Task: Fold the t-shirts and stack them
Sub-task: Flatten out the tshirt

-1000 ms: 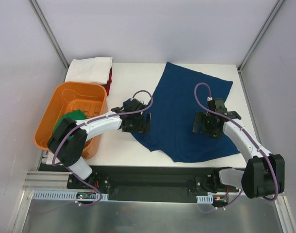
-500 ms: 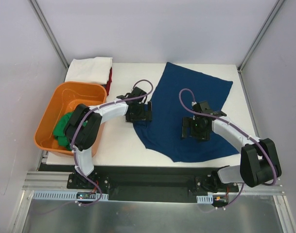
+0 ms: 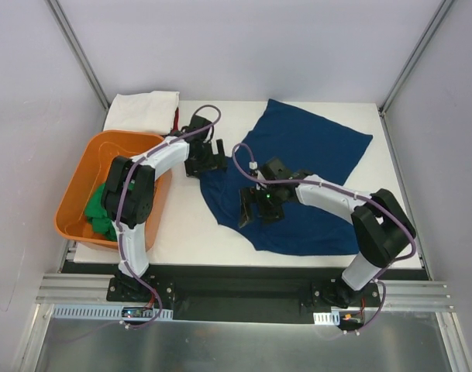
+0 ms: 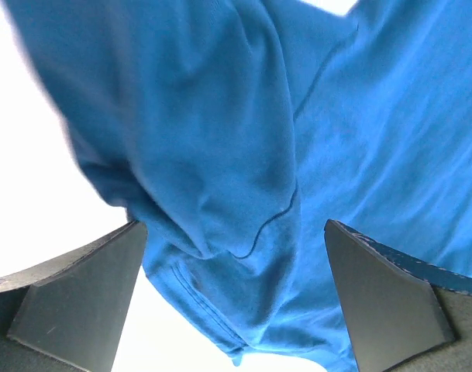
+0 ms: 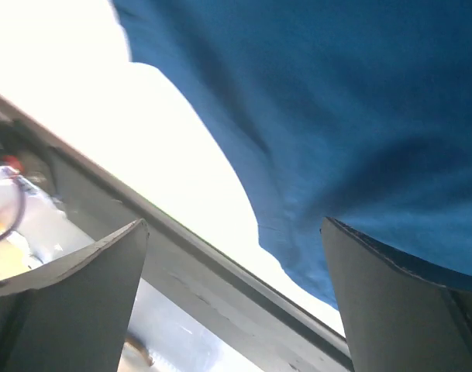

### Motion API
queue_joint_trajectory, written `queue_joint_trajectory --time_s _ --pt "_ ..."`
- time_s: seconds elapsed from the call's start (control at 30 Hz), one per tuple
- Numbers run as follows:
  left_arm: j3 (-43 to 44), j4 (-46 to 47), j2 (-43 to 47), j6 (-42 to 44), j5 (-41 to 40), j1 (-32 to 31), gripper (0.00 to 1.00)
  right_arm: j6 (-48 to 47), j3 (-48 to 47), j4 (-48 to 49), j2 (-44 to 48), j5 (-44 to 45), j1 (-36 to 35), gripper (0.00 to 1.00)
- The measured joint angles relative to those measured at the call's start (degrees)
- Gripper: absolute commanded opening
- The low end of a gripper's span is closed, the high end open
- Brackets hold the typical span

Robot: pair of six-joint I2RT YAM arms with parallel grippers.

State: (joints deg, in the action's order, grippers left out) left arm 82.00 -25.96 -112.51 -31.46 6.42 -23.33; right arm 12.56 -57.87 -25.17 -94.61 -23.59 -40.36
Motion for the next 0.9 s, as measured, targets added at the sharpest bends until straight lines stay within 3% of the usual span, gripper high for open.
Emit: queue_joint_trajectory --time_s 0.1,0.27,0.53,0.73,0.9 --pt "2.34 -0.70 0.39 1.27 -0.48 2.27 0.99 -1.36 -4.55 -0.68 1.01 0.70 -0.22 0.97" --pt "2.75 -1.40 4.52 2.16 0.68 2.71 0.99 -4.42 -6.84 -4.35 9.60 10.27 1.73 0.97" --pt "-2.73 -1.22 15.61 1.81 4.04 -5.46 0.99 -8.02 -6.84 -10.23 17.70 26.58 16.79 0.97" --pt "-9.25 -0.94 15.89 -0.24 7.32 -13.81 0.99 -9.66 -10.05 -9.35 9.16 28.61 26.03 0.97" --pt "-10.86 -0.74 12.96 -1.62 8.59 -14.03 0.99 -9.73 -16.76 -7.04 -4.70 22.91 30.36 0.97"
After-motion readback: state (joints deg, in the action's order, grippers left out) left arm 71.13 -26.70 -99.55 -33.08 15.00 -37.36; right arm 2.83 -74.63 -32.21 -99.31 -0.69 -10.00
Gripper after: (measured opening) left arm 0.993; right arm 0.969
